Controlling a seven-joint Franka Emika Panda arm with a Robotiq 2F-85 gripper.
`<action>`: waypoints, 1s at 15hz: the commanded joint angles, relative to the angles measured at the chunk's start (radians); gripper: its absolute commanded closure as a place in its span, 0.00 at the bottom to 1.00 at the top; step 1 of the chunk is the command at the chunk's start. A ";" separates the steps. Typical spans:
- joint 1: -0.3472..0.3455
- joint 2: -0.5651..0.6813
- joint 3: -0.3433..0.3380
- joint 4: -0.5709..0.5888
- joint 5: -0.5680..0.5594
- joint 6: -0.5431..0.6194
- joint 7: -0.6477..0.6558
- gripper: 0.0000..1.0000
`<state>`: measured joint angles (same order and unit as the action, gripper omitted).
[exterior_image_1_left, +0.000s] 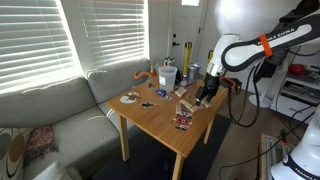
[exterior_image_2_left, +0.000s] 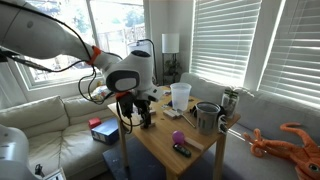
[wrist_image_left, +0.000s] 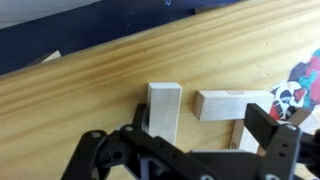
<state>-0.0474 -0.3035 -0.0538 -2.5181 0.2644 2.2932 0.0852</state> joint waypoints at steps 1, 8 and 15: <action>0.008 -0.013 -0.015 0.008 0.030 -0.062 -0.009 0.00; 0.005 -0.007 -0.009 0.014 0.025 -0.069 0.007 0.00; 0.009 0.001 -0.006 0.027 0.025 -0.069 0.005 0.00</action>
<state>-0.0479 -0.3058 -0.0577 -2.5060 0.2673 2.2343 0.0879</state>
